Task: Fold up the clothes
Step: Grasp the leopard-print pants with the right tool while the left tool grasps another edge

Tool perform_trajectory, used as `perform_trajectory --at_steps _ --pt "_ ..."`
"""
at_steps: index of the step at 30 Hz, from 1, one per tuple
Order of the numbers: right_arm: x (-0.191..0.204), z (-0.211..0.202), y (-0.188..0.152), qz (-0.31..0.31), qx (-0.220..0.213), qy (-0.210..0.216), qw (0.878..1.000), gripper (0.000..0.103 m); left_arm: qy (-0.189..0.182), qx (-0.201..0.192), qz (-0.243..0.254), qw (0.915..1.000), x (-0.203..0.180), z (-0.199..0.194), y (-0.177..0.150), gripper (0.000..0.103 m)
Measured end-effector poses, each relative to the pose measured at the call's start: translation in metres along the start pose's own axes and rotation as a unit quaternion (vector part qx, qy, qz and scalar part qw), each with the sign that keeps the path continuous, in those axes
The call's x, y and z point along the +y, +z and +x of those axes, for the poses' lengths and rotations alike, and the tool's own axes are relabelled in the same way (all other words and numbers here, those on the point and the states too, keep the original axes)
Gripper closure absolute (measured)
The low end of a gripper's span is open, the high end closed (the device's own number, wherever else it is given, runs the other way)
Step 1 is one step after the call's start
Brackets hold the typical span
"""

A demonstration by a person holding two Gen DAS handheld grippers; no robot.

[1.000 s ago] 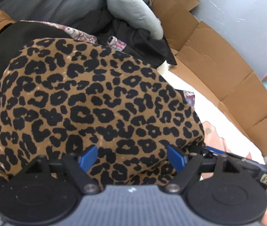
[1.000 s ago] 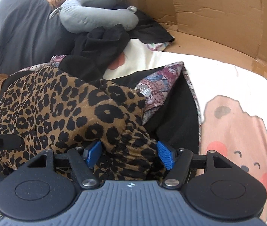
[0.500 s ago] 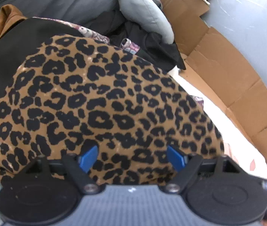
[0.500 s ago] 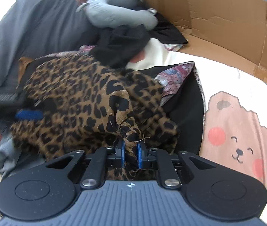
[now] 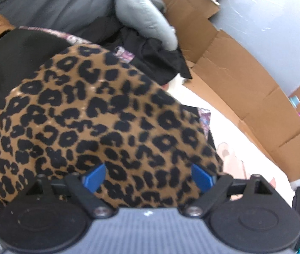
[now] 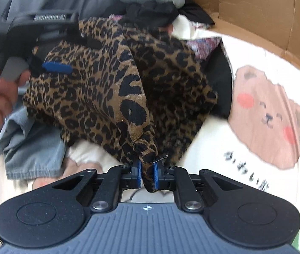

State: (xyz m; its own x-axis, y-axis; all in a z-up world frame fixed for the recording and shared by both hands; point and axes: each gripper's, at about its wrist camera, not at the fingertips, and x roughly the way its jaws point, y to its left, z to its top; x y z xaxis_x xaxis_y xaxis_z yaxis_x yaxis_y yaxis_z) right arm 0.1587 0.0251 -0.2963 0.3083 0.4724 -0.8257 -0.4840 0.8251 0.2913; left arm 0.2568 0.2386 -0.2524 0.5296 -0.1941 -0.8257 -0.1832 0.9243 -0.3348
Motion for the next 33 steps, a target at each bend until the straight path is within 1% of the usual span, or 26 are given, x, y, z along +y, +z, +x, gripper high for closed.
perform_trajectory --at_steps 4,8,11,13,17,20,23,24,25,27,30,33 --pt "0.011 0.009 -0.018 -0.004 0.021 -0.007 1.000 0.093 -0.006 -0.002 0.001 1.0000 -0.001 -0.003 0.000 0.013" --pt "0.025 0.011 -0.032 -0.010 0.024 -0.027 0.999 0.092 -0.013 0.000 0.016 0.9998 -0.010 -0.001 -0.003 0.013" --pt "0.026 0.012 -0.039 0.015 0.029 -0.034 0.999 0.088 -0.019 0.004 0.020 0.9996 -0.014 0.003 -0.006 0.013" --pt "0.025 0.009 -0.042 0.037 0.031 -0.037 0.998 0.081 -0.021 0.007 0.022 0.9995 -0.015 0.003 -0.008 0.014" --pt "0.019 -0.001 -0.046 0.089 0.032 -0.036 0.995 0.079 -0.029 0.000 0.020 0.9994 -0.013 -0.003 -0.010 0.014" --pt "0.013 -0.014 -0.048 0.139 0.024 -0.028 0.990 0.078 -0.032 -0.003 0.012 0.9994 -0.011 -0.001 -0.007 0.014" --pt "0.004 -0.025 -0.049 0.203 0.012 -0.010 0.979 0.069 -0.033 -0.009 0.009 0.9994 -0.009 0.004 -0.006 0.020" --pt "0.001 -0.027 -0.050 0.226 0.008 -0.002 0.974 0.062 -0.028 -0.012 0.010 0.9995 -0.009 0.006 -0.006 0.023" --pt "-0.002 -0.027 -0.053 0.249 0.005 0.006 0.968 0.057 -0.025 -0.012 0.009 0.9996 -0.008 0.008 -0.007 0.023" --pt "-0.008 -0.023 -0.059 0.293 0.006 0.017 0.956 0.056 -0.023 -0.009 0.002 0.9997 -0.004 0.012 -0.008 0.023" --pt "-0.014 -0.012 -0.069 0.344 0.011 0.020 0.939 0.056 -0.017 0.000 -0.004 0.9999 0.002 0.017 -0.012 0.024" --pt "-0.020 0.003 -0.080 0.398 0.004 0.031 0.917 0.056 -0.010 0.008 0.001 0.9999 0.006 0.021 -0.016 0.025"
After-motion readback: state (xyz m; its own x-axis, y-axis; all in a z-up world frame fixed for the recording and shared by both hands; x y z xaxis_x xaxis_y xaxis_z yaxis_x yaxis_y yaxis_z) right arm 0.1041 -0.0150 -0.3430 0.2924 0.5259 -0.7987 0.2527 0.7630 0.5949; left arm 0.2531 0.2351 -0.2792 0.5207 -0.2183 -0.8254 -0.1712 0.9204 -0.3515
